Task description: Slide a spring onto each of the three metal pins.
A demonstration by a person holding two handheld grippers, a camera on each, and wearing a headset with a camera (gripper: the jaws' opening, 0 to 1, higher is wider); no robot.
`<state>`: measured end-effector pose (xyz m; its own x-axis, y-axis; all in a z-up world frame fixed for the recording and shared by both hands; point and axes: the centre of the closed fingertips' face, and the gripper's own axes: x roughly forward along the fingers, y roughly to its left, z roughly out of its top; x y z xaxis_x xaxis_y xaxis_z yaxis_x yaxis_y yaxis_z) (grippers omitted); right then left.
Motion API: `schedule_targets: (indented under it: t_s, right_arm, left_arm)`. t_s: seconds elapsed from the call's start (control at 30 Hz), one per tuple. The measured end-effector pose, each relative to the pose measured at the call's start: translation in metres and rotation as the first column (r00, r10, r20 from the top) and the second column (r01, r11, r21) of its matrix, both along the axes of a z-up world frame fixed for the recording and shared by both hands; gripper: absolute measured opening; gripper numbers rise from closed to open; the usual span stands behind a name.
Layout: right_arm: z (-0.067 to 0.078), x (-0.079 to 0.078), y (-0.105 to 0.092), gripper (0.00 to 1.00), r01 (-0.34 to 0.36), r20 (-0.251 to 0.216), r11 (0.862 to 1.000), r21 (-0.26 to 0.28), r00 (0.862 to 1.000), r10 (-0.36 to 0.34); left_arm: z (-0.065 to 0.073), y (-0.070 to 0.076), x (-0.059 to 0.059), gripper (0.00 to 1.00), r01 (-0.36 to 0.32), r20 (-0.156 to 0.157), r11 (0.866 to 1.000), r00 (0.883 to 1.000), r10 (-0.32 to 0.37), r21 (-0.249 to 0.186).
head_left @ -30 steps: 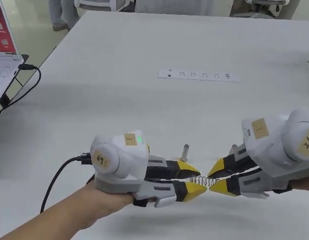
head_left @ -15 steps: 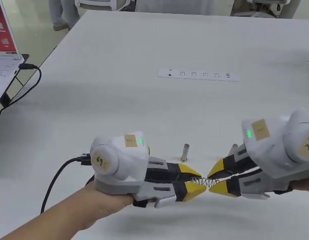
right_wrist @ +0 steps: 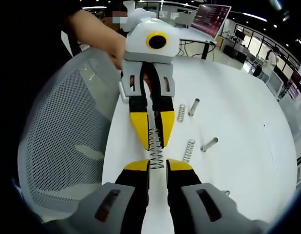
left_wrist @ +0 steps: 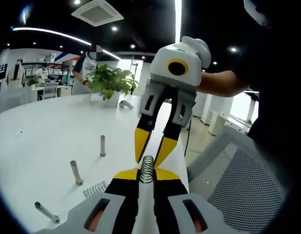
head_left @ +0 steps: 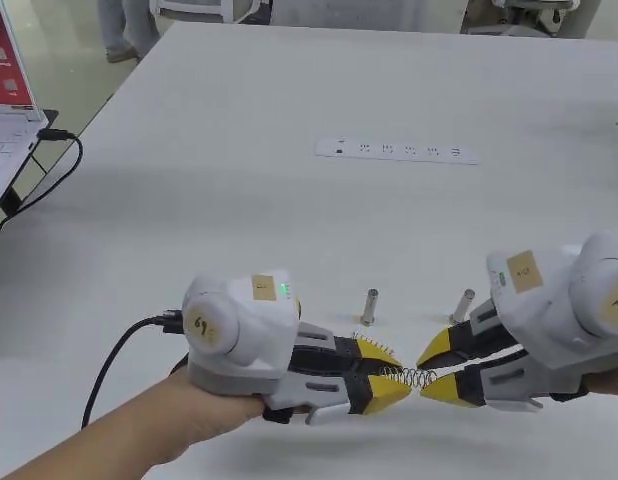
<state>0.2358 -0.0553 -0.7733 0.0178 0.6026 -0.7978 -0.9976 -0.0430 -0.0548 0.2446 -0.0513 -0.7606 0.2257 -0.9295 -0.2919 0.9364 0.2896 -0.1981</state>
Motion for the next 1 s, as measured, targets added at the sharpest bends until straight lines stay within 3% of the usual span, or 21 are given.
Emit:
schedule_targets:
  t_s: [0.1,0.33,0.77,1.0]
  right_arm:
    - [0.0,0.0,-0.001,0.12,0.019,-0.026,1.0,0.018,0.999,-0.018]
    - [-0.003,0.001,0.0,0.08,0.024,-0.039,0.999,0.031,0.999,-0.023]
    - [0.006,0.003,0.006,0.07,-0.02,0.031,0.997,0.069,0.999,0.018]
    - [0.012,0.003,0.005,0.07,-0.032,0.042,0.997,0.069,0.999,0.029]
  left_arm:
    - [0.001,0.0,0.0,0.02,0.004,0.0,1.0,1.0,-0.004,-0.004]
    - [0.002,0.003,0.001,0.02,0.002,0.002,1.0,1.0,-0.002,-0.005]
    - [0.002,0.01,0.002,0.02,-0.008,-0.001,1.0,1.0,0.008,-0.004]
    - [0.0,0.009,0.0,0.02,0.0,0.006,1.0,1.0,0.0,0.01]
